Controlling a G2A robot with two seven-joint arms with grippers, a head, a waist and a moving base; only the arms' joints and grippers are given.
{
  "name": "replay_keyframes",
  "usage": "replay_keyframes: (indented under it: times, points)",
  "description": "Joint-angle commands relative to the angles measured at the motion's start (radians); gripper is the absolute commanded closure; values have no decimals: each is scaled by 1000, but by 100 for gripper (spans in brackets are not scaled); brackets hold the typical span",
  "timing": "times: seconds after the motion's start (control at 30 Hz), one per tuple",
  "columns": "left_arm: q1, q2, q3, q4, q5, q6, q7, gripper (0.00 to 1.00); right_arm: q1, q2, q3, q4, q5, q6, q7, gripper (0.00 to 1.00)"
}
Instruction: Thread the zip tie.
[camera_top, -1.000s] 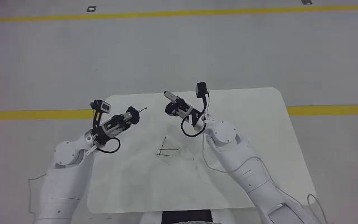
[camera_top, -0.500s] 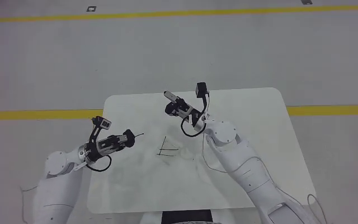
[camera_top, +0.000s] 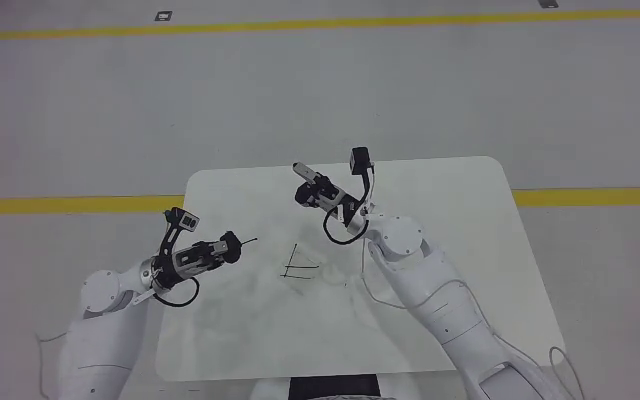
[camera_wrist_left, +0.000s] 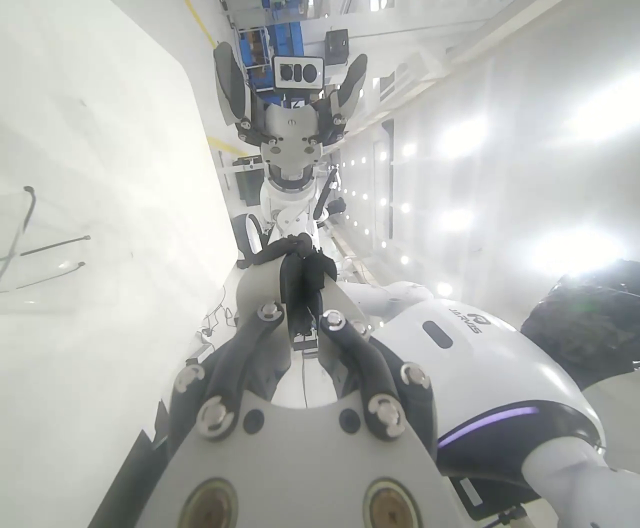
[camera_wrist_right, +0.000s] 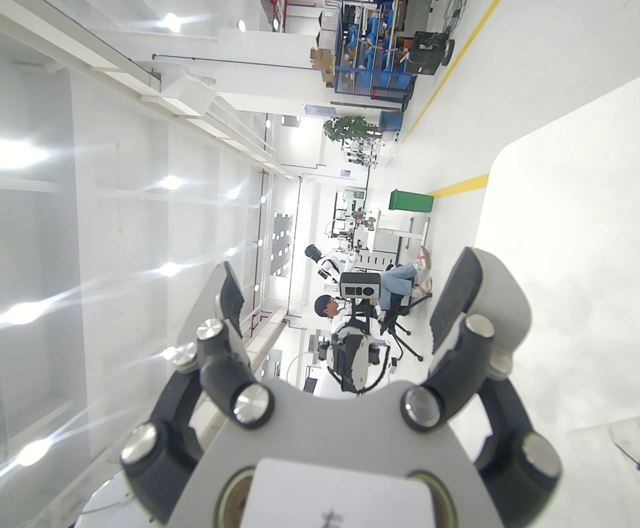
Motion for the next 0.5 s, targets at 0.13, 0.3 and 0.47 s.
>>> replay_keyframes:
  times: [0.13,0.3,0.47]
  points:
    - [0,0,0,0,0,0,0,100,-10,17,9,-27,-109,121,49,0]
    - [0,0,0,0,0,0,0,100,-16,33,7,-55,-198,230,124,0]
    - [0,0,0,0,0,0,0,100,6,35,-43,-29,-278,318,186,0]
